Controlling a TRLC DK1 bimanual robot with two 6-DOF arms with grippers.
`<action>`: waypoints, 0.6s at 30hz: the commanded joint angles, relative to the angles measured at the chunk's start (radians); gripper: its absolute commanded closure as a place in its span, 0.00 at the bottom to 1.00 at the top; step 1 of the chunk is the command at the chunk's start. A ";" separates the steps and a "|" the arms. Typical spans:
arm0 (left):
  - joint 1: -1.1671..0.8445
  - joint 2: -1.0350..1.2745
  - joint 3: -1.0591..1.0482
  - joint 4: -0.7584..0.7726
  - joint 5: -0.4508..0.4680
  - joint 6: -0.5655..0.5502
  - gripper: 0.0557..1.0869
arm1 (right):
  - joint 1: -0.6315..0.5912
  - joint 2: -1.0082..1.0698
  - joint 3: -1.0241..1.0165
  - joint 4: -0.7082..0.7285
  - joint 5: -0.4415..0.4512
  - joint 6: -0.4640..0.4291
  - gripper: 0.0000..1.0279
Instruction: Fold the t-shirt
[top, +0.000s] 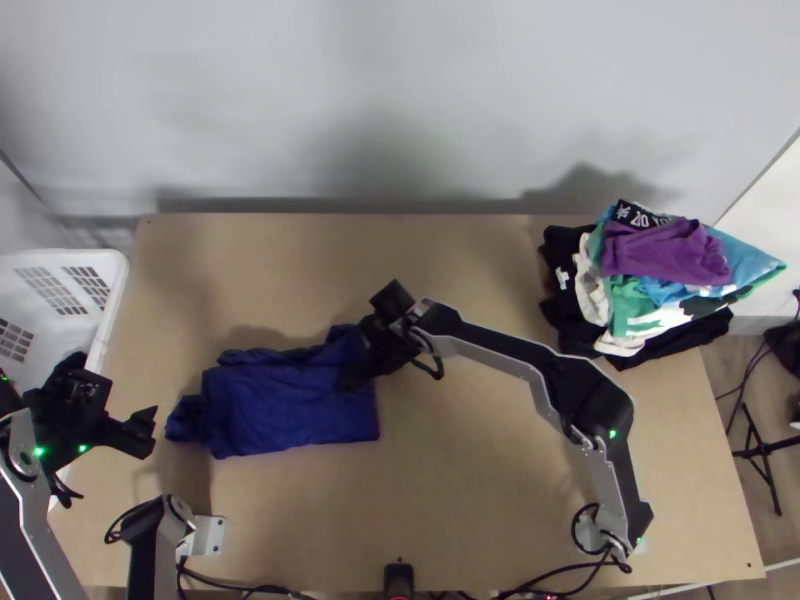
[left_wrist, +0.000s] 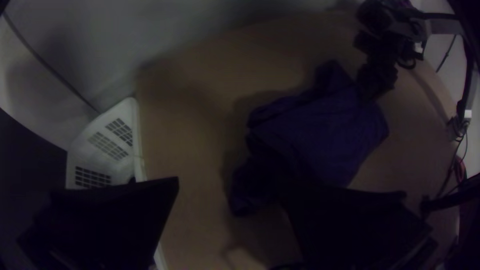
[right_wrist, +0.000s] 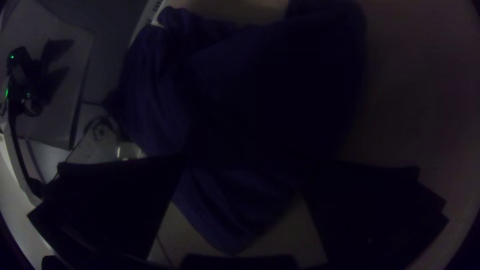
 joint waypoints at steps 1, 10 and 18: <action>0.022 -0.002 -0.007 -0.001 0.002 0.025 0.06 | 0.031 0.030 0.064 -0.001 -0.043 0.049 0.05; 0.022 0.009 -0.018 0.019 0.007 0.027 0.06 | 0.096 0.119 0.227 -0.023 -0.080 0.075 0.46; 0.042 0.015 -0.021 0.025 0.007 0.061 0.06 | 0.088 0.165 0.230 -0.024 -0.111 0.089 0.97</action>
